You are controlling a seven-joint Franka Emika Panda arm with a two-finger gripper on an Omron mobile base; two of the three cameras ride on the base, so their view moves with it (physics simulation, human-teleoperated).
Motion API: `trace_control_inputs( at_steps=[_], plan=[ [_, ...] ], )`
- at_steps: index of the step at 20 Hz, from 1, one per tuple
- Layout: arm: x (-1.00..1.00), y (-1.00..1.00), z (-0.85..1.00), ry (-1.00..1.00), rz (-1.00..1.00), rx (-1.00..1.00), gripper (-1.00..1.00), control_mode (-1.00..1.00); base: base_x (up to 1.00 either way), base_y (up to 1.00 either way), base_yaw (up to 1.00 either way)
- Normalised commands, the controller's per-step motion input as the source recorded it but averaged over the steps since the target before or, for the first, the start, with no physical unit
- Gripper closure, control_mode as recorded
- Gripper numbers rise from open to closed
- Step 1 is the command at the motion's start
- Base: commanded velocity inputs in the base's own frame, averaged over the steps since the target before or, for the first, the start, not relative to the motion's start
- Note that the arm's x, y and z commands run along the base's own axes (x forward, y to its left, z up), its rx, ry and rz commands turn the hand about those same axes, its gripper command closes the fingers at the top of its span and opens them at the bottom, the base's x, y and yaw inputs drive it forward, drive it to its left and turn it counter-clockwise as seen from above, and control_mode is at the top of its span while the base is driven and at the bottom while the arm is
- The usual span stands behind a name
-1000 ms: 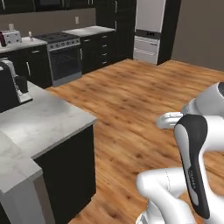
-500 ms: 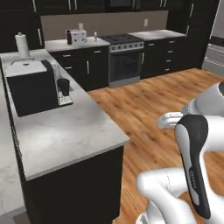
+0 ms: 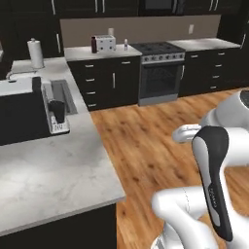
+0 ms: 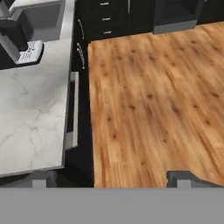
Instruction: Place the drinks on the dining counter in a tight cluster.
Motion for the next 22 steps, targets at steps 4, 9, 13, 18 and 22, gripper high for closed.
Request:
trace_control_inputs(
  at_steps=[4,9,13,18,22],
  plan=[
    [0.00,0.00,0.00,0.00,0.00,0.00,-1.00,1.00,0.58,-1.00,0.18],
    [0.00,0.00,0.00,0.00,0.00,0.00,-1.00,1.00,1.00,-0.95,0.31],
    [0.00,0.00,0.00,0.00,0.00,0.00,-1.00,1.00,1.00,-0.95,0.40],
    [0.00,0.00,0.00,0.00,0.00,0.00,-1.00,1.00,1.00,-0.78,0.34],
    [0.00,0.00,0.00,0.00,0.00,0.00,-1.00,1.00,1.00,-0.68,0.26]
  ],
)
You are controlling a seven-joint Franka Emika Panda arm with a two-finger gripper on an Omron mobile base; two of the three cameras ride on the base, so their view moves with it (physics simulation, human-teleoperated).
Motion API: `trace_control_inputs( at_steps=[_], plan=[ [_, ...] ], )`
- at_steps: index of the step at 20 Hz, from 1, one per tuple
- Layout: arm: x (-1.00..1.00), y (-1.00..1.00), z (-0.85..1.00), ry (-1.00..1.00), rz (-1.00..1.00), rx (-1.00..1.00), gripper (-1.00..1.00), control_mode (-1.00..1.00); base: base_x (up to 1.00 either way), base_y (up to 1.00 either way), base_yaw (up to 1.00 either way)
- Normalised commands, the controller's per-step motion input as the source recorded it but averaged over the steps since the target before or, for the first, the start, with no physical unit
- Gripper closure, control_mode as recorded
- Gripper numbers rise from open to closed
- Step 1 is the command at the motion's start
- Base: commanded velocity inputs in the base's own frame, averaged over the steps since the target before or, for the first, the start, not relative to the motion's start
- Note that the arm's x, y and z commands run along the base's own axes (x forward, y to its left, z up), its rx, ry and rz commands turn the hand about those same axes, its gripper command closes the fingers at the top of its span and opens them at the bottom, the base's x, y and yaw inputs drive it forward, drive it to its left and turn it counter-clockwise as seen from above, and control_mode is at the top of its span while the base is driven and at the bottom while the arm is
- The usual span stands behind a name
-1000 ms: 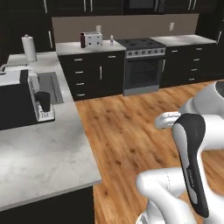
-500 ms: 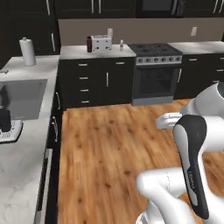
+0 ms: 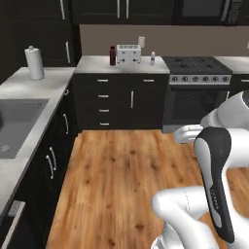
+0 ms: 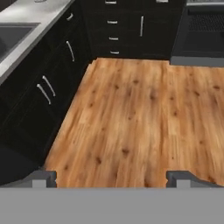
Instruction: Place the drinks on the dining counter in a tight cluster.
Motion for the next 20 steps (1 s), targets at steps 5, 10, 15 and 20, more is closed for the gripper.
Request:
trace_control_inputs(
  at_steps=[5,10,15,20],
  plan=[
    [0.00,0.00,0.00,0.00,0.00,0.00,-1.00,1.00,1.00,-0.66,0.11],
    [0.00,0.00,0.00,0.00,0.00,0.00,-1.00,1.00,1.00,-0.46,0.00],
    [0.00,0.00,0.00,0.00,0.00,0.00,-1.00,1.00,1.00,-0.15,-0.01],
    [0.00,0.00,0.00,0.00,0.00,0.00,-1.00,1.00,1.00,0.00,-0.10]
  ],
)
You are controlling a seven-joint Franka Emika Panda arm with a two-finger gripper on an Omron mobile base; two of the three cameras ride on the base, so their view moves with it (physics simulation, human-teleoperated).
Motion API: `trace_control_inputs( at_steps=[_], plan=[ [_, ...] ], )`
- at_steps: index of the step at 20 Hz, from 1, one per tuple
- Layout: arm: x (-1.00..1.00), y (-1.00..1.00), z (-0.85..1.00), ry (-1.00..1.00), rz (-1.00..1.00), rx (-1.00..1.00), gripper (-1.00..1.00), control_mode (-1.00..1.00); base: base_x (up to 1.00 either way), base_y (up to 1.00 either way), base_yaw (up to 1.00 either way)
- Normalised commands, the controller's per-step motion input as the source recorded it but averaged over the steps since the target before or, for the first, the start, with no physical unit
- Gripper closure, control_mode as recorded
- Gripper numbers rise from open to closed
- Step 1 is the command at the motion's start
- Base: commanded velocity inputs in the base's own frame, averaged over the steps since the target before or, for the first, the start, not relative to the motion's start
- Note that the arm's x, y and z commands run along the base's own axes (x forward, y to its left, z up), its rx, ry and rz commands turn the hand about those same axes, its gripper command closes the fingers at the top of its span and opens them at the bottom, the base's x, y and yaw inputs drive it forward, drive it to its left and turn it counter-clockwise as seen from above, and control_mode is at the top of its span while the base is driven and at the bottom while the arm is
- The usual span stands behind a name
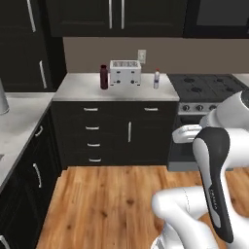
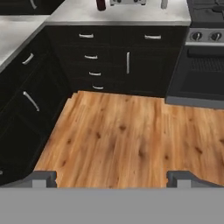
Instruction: Place the drinks on the dining counter in a tight cluster.
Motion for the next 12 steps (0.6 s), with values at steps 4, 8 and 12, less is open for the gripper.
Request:
trace_control_inputs(
  at_steps=[4,8,12],
  plan=[
    [0.00,0.00,0.00,0.00,0.00,0.00,-1.00,1.00,1.00,0.00,-0.17],
    [0.00,0.00,0.00,0.00,0.00,0.00,-1.00,1.00,1.00,0.16,-0.11],
    [0.00,0.00,0.00,0.00,0.00,0.00,-1.00,1.00,1.00,0.28,-0.03]
  ],
)
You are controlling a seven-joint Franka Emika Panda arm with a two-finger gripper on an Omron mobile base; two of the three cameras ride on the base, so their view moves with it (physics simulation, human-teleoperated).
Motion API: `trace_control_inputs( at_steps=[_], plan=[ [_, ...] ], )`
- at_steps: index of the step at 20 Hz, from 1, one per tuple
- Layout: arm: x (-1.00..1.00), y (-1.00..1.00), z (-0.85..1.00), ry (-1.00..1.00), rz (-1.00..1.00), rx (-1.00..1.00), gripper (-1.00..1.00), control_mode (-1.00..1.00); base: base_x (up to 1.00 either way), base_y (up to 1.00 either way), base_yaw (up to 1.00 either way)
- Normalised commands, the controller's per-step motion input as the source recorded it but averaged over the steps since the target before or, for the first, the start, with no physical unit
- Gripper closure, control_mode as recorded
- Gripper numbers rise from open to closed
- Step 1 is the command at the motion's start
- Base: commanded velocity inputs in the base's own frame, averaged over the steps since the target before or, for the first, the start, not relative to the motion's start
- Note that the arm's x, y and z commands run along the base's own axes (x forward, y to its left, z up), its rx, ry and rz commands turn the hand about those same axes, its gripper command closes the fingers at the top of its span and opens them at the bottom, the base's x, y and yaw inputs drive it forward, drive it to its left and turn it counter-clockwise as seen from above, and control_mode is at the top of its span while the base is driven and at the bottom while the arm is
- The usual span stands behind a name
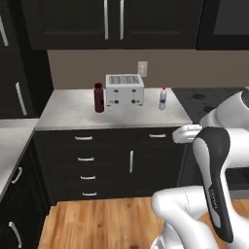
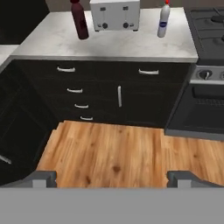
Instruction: Place the drinks on the dining counter in a tight cluster.
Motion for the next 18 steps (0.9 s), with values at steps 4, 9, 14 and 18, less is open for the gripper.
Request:
trace_control_inputs(
  at_steps=[4,9,14,18],
  plan=[
    [0.00,0.00,0.00,0.00,0.00,0.00,-1.00,1.00,0.78,0.33,0.00],
    [0.00,0.00,0.00,0.00,0.00,0.00,-1.00,1.00,0.74,0.30,-0.05],
    [0.00,0.00,0.00,0.00,0.00,0.00,-1.00,1.00,0.39,0.30,-0.08],
    [0.00,0.00,0.00,0.00,0.00,0.00,-1.00,1.00,0.25,0.45,-0.05]
  ],
)
